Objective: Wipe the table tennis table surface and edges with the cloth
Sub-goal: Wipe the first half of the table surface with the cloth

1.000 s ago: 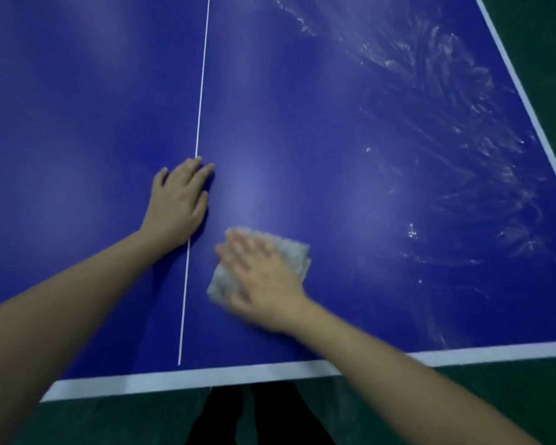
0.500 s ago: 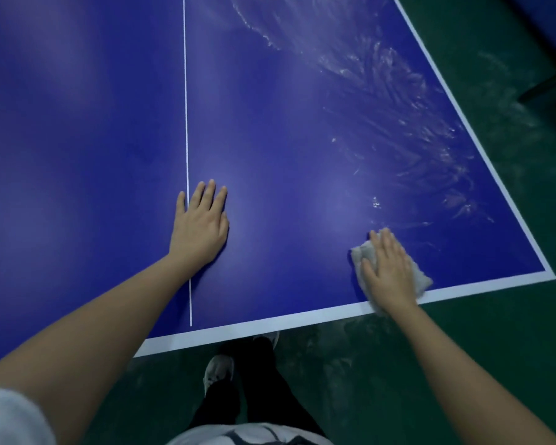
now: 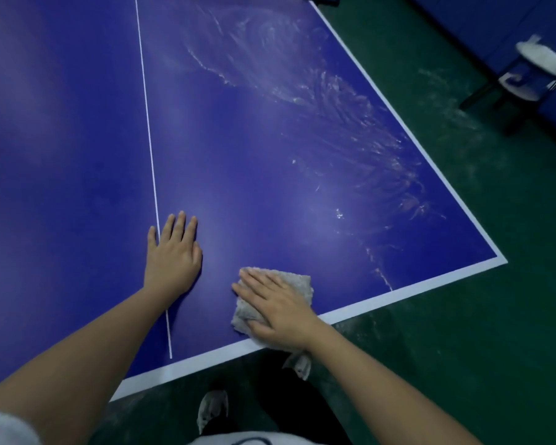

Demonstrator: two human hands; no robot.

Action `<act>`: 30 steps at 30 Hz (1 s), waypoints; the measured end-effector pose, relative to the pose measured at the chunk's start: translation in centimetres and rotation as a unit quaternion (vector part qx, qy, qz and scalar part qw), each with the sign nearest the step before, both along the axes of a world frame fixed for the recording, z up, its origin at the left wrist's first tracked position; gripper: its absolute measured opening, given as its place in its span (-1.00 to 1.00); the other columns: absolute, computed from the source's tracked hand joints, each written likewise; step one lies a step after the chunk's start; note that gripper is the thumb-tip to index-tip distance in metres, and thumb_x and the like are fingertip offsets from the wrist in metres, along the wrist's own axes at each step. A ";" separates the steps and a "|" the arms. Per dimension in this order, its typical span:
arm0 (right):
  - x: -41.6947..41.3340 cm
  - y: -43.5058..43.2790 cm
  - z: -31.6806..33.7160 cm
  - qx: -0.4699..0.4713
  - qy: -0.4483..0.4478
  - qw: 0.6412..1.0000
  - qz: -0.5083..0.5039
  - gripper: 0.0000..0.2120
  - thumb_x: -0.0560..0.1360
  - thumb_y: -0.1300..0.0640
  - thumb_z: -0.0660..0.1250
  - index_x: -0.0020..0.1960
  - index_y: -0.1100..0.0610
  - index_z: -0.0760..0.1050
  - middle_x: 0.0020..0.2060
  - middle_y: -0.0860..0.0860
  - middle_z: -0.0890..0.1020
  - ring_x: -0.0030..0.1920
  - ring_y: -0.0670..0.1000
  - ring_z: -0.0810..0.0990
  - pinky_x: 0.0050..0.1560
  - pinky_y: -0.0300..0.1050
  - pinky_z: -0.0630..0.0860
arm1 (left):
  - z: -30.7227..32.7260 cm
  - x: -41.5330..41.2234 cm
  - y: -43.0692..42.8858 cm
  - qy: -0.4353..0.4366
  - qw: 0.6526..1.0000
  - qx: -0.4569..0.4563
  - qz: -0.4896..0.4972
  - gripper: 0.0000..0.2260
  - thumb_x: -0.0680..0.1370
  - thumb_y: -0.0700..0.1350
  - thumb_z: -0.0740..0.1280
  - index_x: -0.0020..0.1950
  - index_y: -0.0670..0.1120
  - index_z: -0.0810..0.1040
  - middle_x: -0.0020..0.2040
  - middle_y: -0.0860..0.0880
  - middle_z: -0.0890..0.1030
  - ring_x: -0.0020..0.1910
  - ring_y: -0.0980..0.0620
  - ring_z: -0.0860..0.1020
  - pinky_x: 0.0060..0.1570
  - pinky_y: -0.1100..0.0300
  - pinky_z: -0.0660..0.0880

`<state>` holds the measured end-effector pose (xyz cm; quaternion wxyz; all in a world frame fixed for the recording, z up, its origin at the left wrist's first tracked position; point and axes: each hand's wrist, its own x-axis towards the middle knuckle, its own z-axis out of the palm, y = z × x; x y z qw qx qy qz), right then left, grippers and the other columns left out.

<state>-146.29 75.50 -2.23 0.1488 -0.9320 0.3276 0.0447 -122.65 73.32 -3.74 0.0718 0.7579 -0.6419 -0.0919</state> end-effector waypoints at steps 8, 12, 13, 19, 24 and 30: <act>-11.9 -13.6 -0.1 -0.058 0.037 0.942 -0.329 -0.44 0.60 -0.02 0.10 0.54 0.08 0.02 0.53 0.08 0.03 0.53 0.01 -0.03 0.46 -0.14 -0.16 | -0.1 0.0 -2.6 -0.036 0.999 -0.019 0.009 -0.53 0.47 -0.05 0.01 0.21 -0.26 0.48 0.14 -0.29 0.52 0.16 -0.32 0.44 0.18 -0.32 0.26; -8.9 -13.2 -0.3 -0.049 -0.018 0.973 -0.226 -0.46 0.52 0.06 0.26 0.44 0.23 0.27 0.44 0.19 0.29 0.47 0.15 0.20 0.48 -0.04 -0.02 | 0.2 -1.6 -6.2 -0.044 0.998 -0.004 0.052 -0.62 0.46 -0.11 0.13 0.22 -0.22 0.46 0.15 -0.30 0.48 0.21 -0.37 0.40 0.22 -0.42 0.14; -7.7 -11.9 -0.4 -0.044 -0.049 0.990 -0.124 -0.45 0.46 0.05 0.33 0.39 0.23 0.35 0.38 0.20 0.38 0.43 0.17 0.29 0.45 0.04 0.05 | 0.2 -2.2 -7.3 -0.035 0.997 -0.005 0.064 -0.60 0.47 -0.10 0.13 0.25 -0.21 0.45 0.21 -0.30 0.46 0.26 -0.37 0.38 0.24 -0.41 0.12; -3.3 -13.9 -1.0 0.007 -0.046 0.976 0.212 -0.38 0.49 -0.05 0.27 0.48 0.13 0.22 0.49 0.12 0.22 0.50 0.09 0.12 0.47 -0.07 -0.15 | -0.3 -4.2 -14.2 -0.003 0.988 -0.026 0.150 -0.62 0.60 -0.13 0.16 0.42 -0.16 0.33 0.42 -0.24 0.32 0.44 -0.23 0.22 0.35 -0.25 0.03; -3.0 -29.9 -0.6 -0.002 -0.022 1.000 0.005 -0.43 0.58 -0.01 0.18 0.52 0.11 0.10 0.52 0.09 0.08 0.53 0.04 0.00 0.46 -0.11 -0.18 | -0.6 -4.9 -16.1 -0.021 0.983 -0.013 0.183 -0.59 0.60 -0.11 0.13 0.45 -0.14 0.29 0.46 -0.22 0.27 0.46 -0.22 0.17 0.37 -0.21 0.05; -3.6 -35.1 -1.6 -0.065 0.010 0.962 -0.266 -0.40 0.58 -0.02 0.06 0.53 0.18 0.00 0.53 0.13 0.03 0.53 0.06 -0.08 0.49 0.01 -0.15 | -0.7 -5.7 -16.7 -0.036 0.978 0.001 0.204 -0.58 0.62 -0.06 0.08 0.47 -0.12 0.25 0.47 -0.21 0.25 0.46 -0.24 0.14 0.39 -0.23 0.02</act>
